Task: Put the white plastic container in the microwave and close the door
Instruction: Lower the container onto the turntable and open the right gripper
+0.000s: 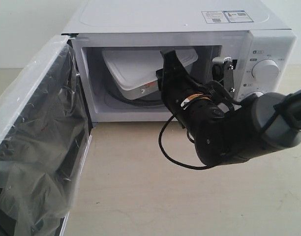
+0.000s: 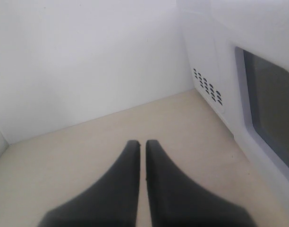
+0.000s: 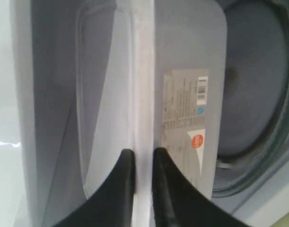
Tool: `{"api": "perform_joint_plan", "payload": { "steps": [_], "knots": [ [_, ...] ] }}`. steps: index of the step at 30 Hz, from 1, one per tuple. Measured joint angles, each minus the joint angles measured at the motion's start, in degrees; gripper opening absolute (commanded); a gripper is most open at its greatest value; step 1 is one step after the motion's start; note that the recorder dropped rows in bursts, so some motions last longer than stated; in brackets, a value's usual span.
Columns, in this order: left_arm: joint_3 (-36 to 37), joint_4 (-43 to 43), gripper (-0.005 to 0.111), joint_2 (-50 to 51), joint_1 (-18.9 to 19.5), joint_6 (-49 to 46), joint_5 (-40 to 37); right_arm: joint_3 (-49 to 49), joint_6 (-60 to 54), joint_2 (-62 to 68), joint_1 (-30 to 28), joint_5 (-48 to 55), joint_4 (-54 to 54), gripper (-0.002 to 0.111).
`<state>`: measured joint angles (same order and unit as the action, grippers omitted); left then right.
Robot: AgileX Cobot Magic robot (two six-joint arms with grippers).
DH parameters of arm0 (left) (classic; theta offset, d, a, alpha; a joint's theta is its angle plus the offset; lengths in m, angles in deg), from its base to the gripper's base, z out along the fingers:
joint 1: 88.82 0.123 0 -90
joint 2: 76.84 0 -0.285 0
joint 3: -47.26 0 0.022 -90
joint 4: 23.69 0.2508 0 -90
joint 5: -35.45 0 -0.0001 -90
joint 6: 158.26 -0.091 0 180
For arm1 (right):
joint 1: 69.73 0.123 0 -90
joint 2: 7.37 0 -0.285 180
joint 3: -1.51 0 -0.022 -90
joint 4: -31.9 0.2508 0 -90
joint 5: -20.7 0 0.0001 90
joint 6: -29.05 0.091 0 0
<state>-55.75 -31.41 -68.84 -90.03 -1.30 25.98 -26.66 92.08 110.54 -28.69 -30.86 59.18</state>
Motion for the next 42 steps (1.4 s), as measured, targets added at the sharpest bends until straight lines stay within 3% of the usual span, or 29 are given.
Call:
{"api": "perform_joint_plan", "payload": {
  "steps": [35, 38, 42],
  "knots": [
    [0.0, 0.0, 0.004, 0.0, 0.0, 0.0, 0.0, 2.8, -6.1, 2.3, 0.1, 1.5, 4.9, 0.000],
    [0.0, 0.0, 0.004, 0.0, 0.0, 0.0, 0.0, 2.8, -6.5, 2.4, 0.1, 1.1, 5.2, 0.007],
    [0.0, 0.0, 0.004, 0.0, 0.0, 0.0, 0.0, 2.8, -6.6, 2.5, 0.1, 0.2, 5.0, 0.027]
  ]
}}
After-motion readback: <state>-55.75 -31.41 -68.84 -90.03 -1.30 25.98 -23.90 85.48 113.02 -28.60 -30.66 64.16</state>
